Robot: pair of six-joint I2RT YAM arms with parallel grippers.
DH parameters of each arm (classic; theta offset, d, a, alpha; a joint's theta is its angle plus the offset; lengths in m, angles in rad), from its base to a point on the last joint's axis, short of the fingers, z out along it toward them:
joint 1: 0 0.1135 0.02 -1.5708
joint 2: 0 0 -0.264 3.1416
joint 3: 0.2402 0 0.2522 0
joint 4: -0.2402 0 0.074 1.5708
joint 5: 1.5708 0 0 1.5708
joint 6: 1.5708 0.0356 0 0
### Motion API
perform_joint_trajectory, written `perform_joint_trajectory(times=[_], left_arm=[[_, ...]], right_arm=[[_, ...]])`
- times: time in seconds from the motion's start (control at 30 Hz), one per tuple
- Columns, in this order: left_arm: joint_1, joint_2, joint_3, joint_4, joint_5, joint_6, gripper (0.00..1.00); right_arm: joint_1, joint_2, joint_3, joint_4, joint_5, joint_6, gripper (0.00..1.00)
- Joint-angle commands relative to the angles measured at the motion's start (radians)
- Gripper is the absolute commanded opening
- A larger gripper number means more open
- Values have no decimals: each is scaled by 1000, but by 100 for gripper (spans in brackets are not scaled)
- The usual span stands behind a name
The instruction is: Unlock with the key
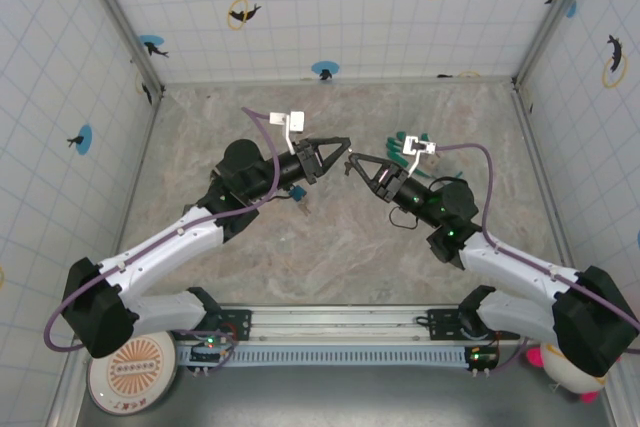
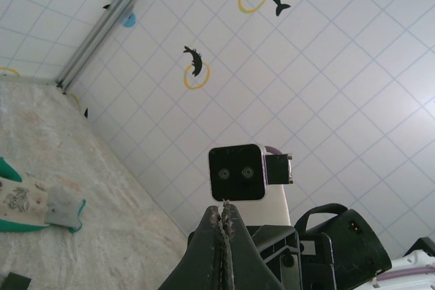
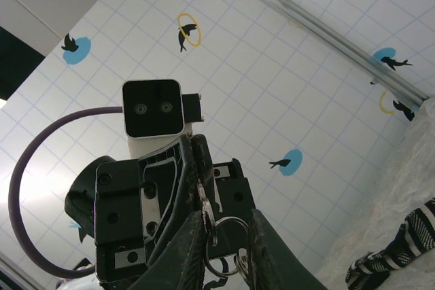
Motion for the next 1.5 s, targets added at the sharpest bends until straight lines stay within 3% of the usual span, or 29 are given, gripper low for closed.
perform_joint_trajectory(times=[0.0, 0.37, 0.63, 0.73, 0.8, 0.87, 0.93, 1.0, 1.2, 1.4, 1.47], left_arm=[[-6, 5, -15, 48, -6, -13, 0], [-8, 12, -16, 55, 5, -18, 0], [-10, 11, -18, 61, 5, -21, 0], [-10, 10, -19, 59, -2, -24, 0], [-10, 8, -20, 59, -2, -25, 9], [-10, 9, -20, 58, 0, -31, 26], [-10, 11, -17, 54, 4, -33, 29], [-10, 15, -17, 63, 18, -37, 25], [-10, 35, -9, 78, 55, -51, 0], [-8, 39, 1, 61, 43, -48, 0], [-5, 33, 5, 33, 18, -46, 28]], right_arm=[[5, 9, 48, 64, -10, -5, 22], [5, 10, 55, 77, -3, -6, 21], [6, 4, 49, 79, -4, -19, 2], [5, -4, 48, 63, -3, -34, 0], [6, -10, 43, 47, 2, -45, 0], [5, -19, 39, 40, 7, -49, 0], [4, -26, 38, 35, 2, -55, 0], [1, -35, 38, 10, 1, -64, 0], [-5, -56, 34, -26, -4, -81, 0], [-14, -90, 16, -55, 1, -96, 0], [-20, -113, 9, -84, 1, -109, 0]])
